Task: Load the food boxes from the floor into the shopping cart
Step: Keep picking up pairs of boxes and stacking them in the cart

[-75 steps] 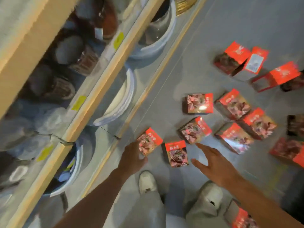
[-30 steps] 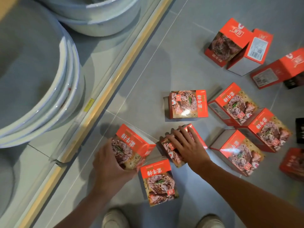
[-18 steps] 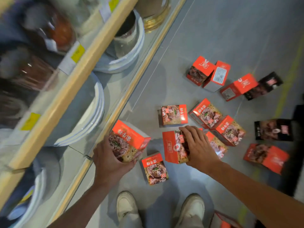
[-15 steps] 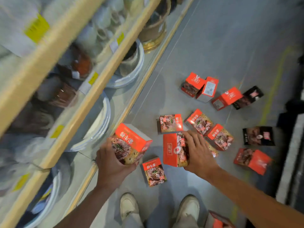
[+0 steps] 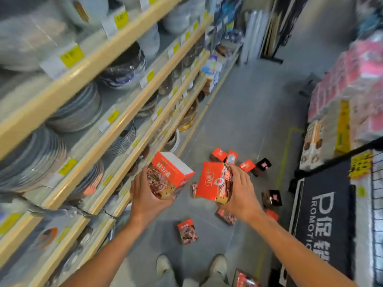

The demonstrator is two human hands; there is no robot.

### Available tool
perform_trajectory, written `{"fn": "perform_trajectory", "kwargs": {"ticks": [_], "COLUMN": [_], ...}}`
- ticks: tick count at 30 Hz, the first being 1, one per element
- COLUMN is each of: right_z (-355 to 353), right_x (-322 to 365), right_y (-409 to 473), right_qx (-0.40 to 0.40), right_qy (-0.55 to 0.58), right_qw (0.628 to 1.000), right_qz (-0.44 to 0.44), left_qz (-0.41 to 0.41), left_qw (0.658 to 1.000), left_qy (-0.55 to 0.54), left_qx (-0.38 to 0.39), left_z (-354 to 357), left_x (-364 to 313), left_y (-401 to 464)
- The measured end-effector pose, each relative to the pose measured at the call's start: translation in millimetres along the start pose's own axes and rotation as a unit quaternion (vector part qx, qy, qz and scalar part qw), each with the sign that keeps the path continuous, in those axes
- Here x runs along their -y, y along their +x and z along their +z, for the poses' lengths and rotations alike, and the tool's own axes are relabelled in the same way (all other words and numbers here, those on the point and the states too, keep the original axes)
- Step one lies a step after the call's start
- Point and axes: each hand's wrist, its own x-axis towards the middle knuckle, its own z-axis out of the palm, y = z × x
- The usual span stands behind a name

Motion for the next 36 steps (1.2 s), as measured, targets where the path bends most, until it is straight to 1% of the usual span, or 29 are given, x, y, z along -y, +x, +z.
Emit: {"fn": "perform_trajectory", "kwargs": {"ticks": [6, 11, 15, 17, 21, 23, 25, 27, 29, 31, 33, 36], "right_z": [-62.7, -85.0, -92.9, -97.4, -105.4, -104.9, -100.2, -91.4, -81.0, -65.7, -45.9, -16.7], "right_x": [57.7, 92.1, 111.5, 119.8, 137.6, 143.9, 153.8, 170.3, 192.7, 217.0, 241.4, 278.7], "right_y": [-18.7, -29.3, -28.4, -27.2, -20.1, -15.0, -10.9, -7.2, -7.2, -10.7, -20.9, -51.3], "right_qx": [-0.044, -0.045, -0.066, -0.074, -0.071, -0.057, -0.021, 0.020, 0.055, 0.096, 0.138, 0.187], "right_qy": [0.021, 0.035, 0.047, 0.058, 0.080, 0.086, 0.088, 0.100, 0.125, 0.146, 0.142, 0.157], "right_qw": [0.999, 0.998, 0.995, 0.993, 0.984, 0.977, 0.972, 0.959, 0.942, 0.923, 0.907, 0.877], "right_qz": [-0.015, -0.030, -0.060, -0.074, -0.144, -0.185, -0.218, -0.265, -0.305, -0.342, -0.372, -0.414], "left_qz": [0.047, 0.069, 0.091, 0.084, 0.071, 0.046, 0.017, -0.008, -0.041, -0.076, -0.113, -0.161], "left_qw": [0.998, 0.996, 0.994, 0.994, 0.989, 0.987, 0.983, 0.975, 0.961, 0.949, 0.935, 0.906], "left_qy": [-0.015, -0.026, -0.033, -0.023, -0.031, -0.027, -0.026, -0.042, -0.056, -0.059, -0.053, -0.030], "left_qx": [-0.036, -0.043, -0.056, -0.068, -0.123, -0.154, -0.179, -0.216, -0.268, -0.302, -0.332, -0.391], "left_z": [-67.0, -102.7, -120.9, -128.6, -145.7, -154.8, -163.1, -171.6, -179.3, -188.1, -197.6, -213.5], "left_x": [-45.6, -59.7, -69.6, -71.5, -74.5, -69.4, -61.8, -54.5, -43.4, -28.2, -9.2, 14.3], "left_y": [-14.8, -24.0, -27.9, -30.7, -50.4, -67.6, -91.0, -117.9, -147.0, -180.1, -216.7, -279.3]}}
